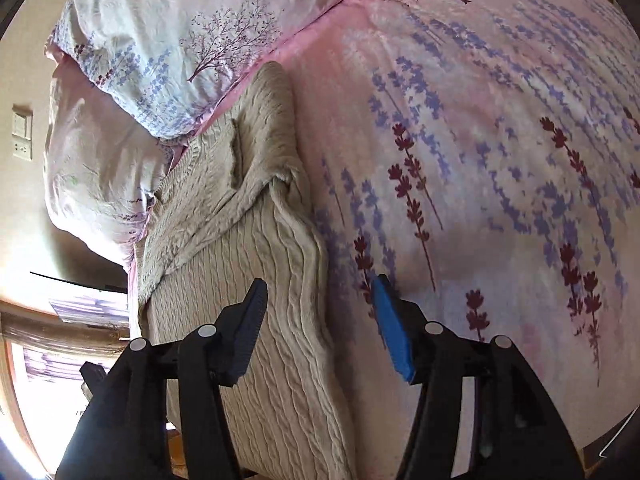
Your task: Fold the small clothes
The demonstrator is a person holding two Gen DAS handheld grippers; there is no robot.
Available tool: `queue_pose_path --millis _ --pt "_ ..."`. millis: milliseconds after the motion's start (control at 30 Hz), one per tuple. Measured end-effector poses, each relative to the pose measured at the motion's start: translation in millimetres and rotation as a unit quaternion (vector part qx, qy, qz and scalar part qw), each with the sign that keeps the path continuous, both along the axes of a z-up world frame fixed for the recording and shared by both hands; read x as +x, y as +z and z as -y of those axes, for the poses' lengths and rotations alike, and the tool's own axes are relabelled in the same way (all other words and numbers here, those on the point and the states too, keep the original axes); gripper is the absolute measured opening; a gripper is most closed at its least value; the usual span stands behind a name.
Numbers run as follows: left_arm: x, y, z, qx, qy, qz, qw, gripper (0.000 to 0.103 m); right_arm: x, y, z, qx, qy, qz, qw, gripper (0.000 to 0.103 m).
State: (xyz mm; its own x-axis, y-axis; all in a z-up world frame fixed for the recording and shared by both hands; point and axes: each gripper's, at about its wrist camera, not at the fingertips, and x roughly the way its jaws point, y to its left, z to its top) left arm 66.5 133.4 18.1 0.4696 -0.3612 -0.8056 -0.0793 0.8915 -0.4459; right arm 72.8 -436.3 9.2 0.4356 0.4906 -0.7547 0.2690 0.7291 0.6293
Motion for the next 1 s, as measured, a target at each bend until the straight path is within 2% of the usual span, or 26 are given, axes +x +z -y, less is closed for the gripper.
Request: queue_pose_path --millis 133,367,533,600,1000 --pt "-10 -3 0 -0.035 -0.007 -0.005 0.9993 0.049 -13 -3 -10 0.047 0.033 -0.005 0.998 0.057" --pt "-35 -8 2 -0.081 -0.031 -0.017 0.9961 0.044 -45 -14 -26 0.116 0.094 -0.026 0.988 0.054" --pt "-53 -11 1 -0.104 -0.039 -0.030 0.9933 0.040 -66 -17 -35 0.124 0.122 -0.042 0.984 0.049" --pt "-59 -11 1 -0.107 -0.043 -0.034 0.9927 0.039 -73 -19 -36 0.128 0.128 -0.050 0.982 0.042" --pt "-76 -17 6 -0.127 -0.082 -0.084 0.9850 0.024 -97 -27 -51 0.122 0.171 -0.079 0.975 0.023"
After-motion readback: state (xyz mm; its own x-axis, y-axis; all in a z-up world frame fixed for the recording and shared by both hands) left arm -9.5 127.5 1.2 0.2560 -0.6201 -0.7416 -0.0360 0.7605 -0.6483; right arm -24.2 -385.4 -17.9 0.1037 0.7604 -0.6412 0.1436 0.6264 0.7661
